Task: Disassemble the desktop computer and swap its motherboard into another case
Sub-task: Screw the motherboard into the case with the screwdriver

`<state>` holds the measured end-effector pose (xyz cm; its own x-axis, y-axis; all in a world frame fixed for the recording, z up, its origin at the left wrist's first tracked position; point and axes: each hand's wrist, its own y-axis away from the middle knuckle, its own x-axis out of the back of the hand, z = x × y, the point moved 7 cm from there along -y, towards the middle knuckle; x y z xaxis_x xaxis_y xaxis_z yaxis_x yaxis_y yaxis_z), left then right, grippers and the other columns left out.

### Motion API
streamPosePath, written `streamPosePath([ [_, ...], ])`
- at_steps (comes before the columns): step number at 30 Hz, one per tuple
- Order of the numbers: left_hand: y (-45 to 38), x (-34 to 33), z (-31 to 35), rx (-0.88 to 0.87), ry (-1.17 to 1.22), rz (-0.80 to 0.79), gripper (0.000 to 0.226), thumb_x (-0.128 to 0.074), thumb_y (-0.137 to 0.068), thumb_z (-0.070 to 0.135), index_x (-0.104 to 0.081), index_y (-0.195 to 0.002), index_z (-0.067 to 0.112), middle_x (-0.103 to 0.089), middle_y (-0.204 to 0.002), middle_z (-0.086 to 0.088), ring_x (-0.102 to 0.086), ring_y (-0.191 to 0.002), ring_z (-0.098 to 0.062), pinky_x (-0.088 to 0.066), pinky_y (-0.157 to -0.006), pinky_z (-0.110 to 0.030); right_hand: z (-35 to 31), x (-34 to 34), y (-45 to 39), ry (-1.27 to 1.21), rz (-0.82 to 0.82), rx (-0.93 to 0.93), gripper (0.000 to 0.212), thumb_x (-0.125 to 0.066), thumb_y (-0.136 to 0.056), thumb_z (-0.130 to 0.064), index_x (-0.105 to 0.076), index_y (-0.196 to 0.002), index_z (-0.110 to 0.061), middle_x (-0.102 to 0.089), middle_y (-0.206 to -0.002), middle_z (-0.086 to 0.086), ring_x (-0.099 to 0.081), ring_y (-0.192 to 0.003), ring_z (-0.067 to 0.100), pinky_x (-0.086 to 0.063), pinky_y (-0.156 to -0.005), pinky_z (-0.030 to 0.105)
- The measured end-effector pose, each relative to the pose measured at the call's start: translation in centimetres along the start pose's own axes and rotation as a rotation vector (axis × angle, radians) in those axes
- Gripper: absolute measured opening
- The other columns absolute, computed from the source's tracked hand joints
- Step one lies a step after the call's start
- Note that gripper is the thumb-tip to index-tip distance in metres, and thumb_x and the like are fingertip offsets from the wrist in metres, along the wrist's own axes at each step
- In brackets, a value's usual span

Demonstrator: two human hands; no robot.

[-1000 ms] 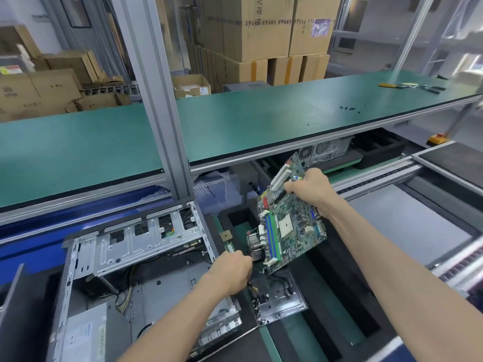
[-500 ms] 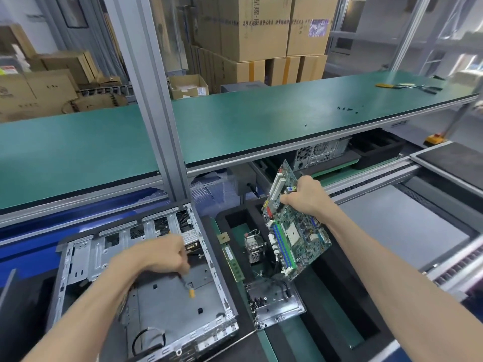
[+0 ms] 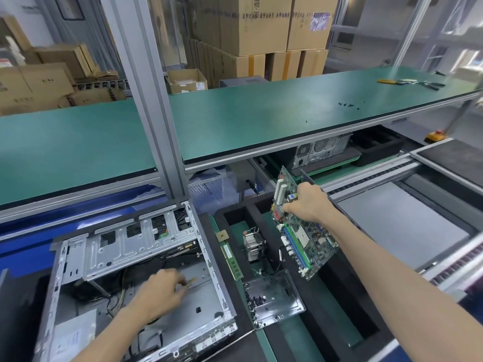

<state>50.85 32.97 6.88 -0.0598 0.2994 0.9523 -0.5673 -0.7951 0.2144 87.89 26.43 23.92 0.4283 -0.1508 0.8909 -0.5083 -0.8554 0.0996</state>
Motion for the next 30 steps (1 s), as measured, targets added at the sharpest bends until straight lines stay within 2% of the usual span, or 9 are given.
streamPosePath([
  [1,-0.1,1.8,0.9,-0.037,0.013,0.126,0.034,-0.047,-0.091,0.048,-0.064,-0.071,0.025,-0.063,-0.071,0.01,-0.061,-0.067,-0.01,-0.052,-0.065,-0.032,0.2,-0.2,-0.1,0.01,-0.004,-0.003,0.048,-0.078,-0.08,-0.035,-0.036,-0.07,-0.014,-0.044,-0.068,0.003,-0.04,-0.056,0.02,-0.033,-0.05,0.029],
  [3,-0.2,4.9,3.1,-0.151,0.09,0.329,0.041,-0.043,-0.089,0.045,-0.043,-0.058,0.019,-0.047,-0.05,0.006,-0.047,-0.048,-0.008,-0.046,-0.051,-0.03,0.8,-0.4,-0.2,0.034,-0.009,-0.006,0.047,-0.077,-0.081,-0.037,-0.037,-0.072,-0.014,-0.047,-0.072,0.004,-0.043,-0.058,0.02,-0.034,-0.051,0.029],
  [6,-1.3,7.9,6.3,-0.3,0.182,0.475,0.035,-0.049,-0.093,0.035,-0.039,-0.061,0.026,-0.041,-0.053,0.012,-0.043,-0.05,-0.003,-0.038,-0.049,-0.023,1.6,-0.9,-0.3,0.07,-0.027,-0.011,0.046,-0.076,-0.081,-0.038,-0.038,-0.072,-0.014,-0.048,-0.073,0.004,-0.045,-0.059,0.019,-0.035,-0.051,0.03],
  [10,-5.0,7.5,10.1,-0.404,0.131,0.375,0.018,-0.058,-0.094,0.03,-0.066,-0.081,0.021,-0.057,-0.088,0.011,-0.053,-0.082,-0.008,-0.047,-0.077,-0.027,2.6,-1.6,-0.5,0.121,-0.057,-0.019,0.045,-0.077,-0.081,-0.038,-0.04,-0.074,-0.014,-0.05,-0.079,0.005,-0.048,-0.063,0.02,-0.035,-0.052,0.031],
  [13,-7.4,5.4,11.8,-0.359,0.026,0.238,0.024,-0.053,-0.096,0.037,-0.071,-0.092,0.023,-0.06,-0.103,0.008,-0.055,-0.092,-0.012,-0.047,-0.089,-0.035,3.7,-2.5,-0.4,0.156,-0.078,-0.035,0.042,-0.075,-0.083,-0.039,-0.04,-0.076,-0.015,-0.047,-0.082,0.004,-0.047,-0.067,0.018,-0.033,-0.052,0.032],
  [16,-8.8,3.6,12.5,-0.279,-0.106,0.155,0.027,-0.048,-0.095,0.042,-0.071,-0.094,0.027,-0.059,-0.106,0.009,-0.055,-0.098,-0.015,-0.042,-0.095,-0.038,5.0,-4.2,-0.2,0.169,-0.103,-0.044,0.041,-0.07,-0.087,-0.038,-0.036,-0.077,-0.018,-0.045,-0.083,0.002,-0.045,-0.068,0.017,-0.031,-0.052,0.032],
  [19,-9.3,3.2,12.6,-0.227,-0.179,0.153,0.029,-0.045,-0.092,0.045,-0.071,-0.092,0.031,-0.061,-0.099,0.009,-0.057,-0.095,-0.016,-0.04,-0.094,-0.039,6.5,-5.7,0.0,0.165,-0.115,-0.063,0.038,-0.068,-0.089,-0.036,-0.035,-0.08,-0.018,-0.043,-0.083,0.001,-0.045,-0.069,0.017,-0.032,-0.051,0.031],
  [23,-9.4,2.9,12.5,-0.201,-0.236,0.16,0.03,-0.045,-0.091,0.043,-0.072,-0.086,0.033,-0.064,-0.091,0.013,-0.06,-0.084,-0.013,-0.04,-0.087,-0.037,8.4,-7.2,0.1,0.155,-0.136,-0.115,0.035,-0.068,-0.089,-0.037,-0.043,-0.098,-0.013,-0.042,-0.082,-0.001,-0.052,-0.081,0.025,-0.037,-0.057,0.034],
  [30,-9.6,2.5,12.8,-0.216,-0.331,0.098,0.028,-0.042,-0.089,0.041,-0.069,-0.081,0.034,-0.059,-0.078,0.013,-0.059,-0.075,-0.015,-0.039,-0.079,-0.036,11.0,-8.9,-0.2,0.166,-0.166,-0.163,0.035,-0.065,-0.089,-0.035,-0.042,-0.104,-0.012,-0.051,-0.102,0.007,-0.051,-0.09,0.031,-0.043,-0.071,0.038],
])
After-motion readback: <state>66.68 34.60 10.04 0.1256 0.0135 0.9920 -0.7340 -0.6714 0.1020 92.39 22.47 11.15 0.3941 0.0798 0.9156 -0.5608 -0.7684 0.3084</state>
